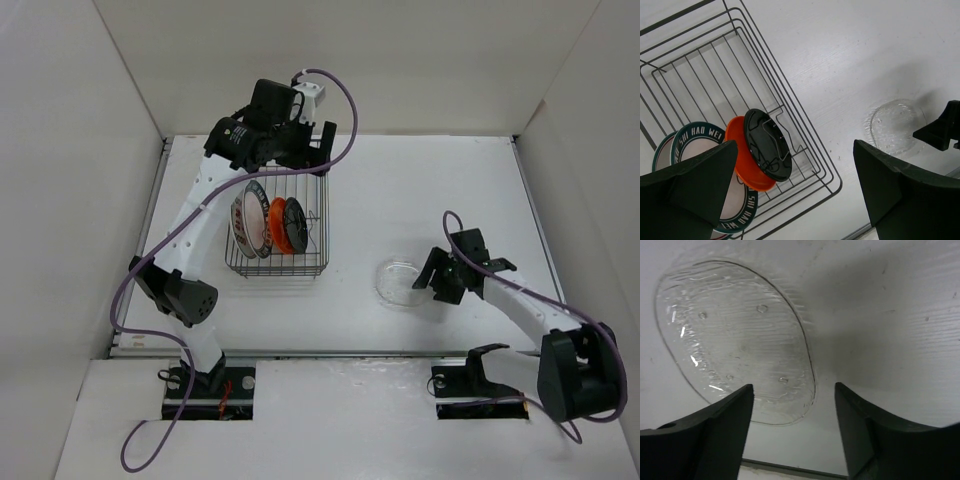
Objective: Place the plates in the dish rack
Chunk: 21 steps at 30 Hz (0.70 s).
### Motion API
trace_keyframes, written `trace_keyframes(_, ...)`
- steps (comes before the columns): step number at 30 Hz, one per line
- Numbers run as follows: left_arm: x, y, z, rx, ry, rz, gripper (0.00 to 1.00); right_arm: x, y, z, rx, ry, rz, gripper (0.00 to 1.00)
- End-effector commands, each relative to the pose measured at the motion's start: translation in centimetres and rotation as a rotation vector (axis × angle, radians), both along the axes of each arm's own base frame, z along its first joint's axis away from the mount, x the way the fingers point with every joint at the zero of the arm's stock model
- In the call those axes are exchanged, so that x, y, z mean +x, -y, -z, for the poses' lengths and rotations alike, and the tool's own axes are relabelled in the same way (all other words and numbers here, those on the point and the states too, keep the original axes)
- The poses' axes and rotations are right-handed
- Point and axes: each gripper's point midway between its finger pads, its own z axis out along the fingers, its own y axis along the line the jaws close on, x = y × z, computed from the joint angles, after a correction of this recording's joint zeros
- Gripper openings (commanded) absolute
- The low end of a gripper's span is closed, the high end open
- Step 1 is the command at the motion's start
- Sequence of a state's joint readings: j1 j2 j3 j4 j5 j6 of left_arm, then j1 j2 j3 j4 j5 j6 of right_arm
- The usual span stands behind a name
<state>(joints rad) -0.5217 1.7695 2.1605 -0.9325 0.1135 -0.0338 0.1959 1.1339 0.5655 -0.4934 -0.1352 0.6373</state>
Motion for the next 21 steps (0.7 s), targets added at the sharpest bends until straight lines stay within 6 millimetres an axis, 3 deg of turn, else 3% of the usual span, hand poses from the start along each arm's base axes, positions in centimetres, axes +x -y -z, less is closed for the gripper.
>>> trace_keyframes(1, -0.8, 0.2, -2.5, -0.033, 0.055, 0.047, 1.00, -0.7, -0.6, 1.3, 0.034, -0.050, 0.004, 0.68)
trace_keyframes(3, -0.9, 0.3, -2.5, -0.038, 0.052, 0.054, 1.00, -0.9, -0.9, 1.5, 0.035, -0.061, 0.003, 0.56)
trace_keyframes(4, -0.9, 0.3, -2.2, -0.033, 0.044, 0.054, 1.00, -1.0, -0.8, 1.7, 0.033, -0.072, 0.003, 0.42)
trace_keyframes(5, -1.1, 0.5, -2.2, -0.041, 0.040, 0.065, 1.00, -0.9, -0.9, 1.7, 0.038, -0.074, 0.013, 0.34)
trace_keyframes(6, -1.1, 0.5, -1.8, -0.036, 0.032, 0.065, 1.00, -0.9, -0.7, 1.7, 0.028, -0.072, 0.018, 0.32)
trace_keyframes(7, -1.2, 0.6, -1.8, -0.035, 0.034, 0.078, 1.00, -0.9, -0.7, 1.9, 0.031, -0.084, 0.027, 0.13)
trace_keyframes(8, -1.2, 0.6, -1.8, -0.035, 0.034, 0.078, 1.00, -0.9, -0.8, 1.9, 0.024, -0.084, 0.033, 0.04)
trace_keyframes(11, -1.2, 0.5, -1.4, -0.025, 0.029, 0.084, 1.00, -0.8, -0.7, 1.8, 0.010, -0.072, 0.043, 0.00)
trace_keyframes(13, -1.2, 1.1, -1.5, -0.038, 0.036, 0.114, 1.00, 0.3, -1.1, 0.3, 0.024, 0.001, 0.045, 0.00)
trace_keyframes(17, -1.0, 2.8, -2.5, -0.093, 0.068, 0.201, 1.00, 3.9, -1.7, -6.5, 0.079, 0.258, 0.093, 0.00)
trace_keyframes(18, -1.1, 3.1, -3.1, -0.105, 0.085, 0.229, 1.00, 5.2, -1.7, -9.0, 0.095, 0.355, 0.104, 0.00)
trace_keyframes(19, -1.4, 4.0, -3.4, -0.128, 0.092, 0.284, 1.00, 5.5, -1.4, -11.8, 0.111, 0.456, 0.119, 0.00)
trace_keyframes(21, -1.3, 4.9, -4.2, -0.153, 0.127, 0.341, 1.00, 6.0, -1.6, -15.0, 0.148, 0.584, 0.121, 0.00)
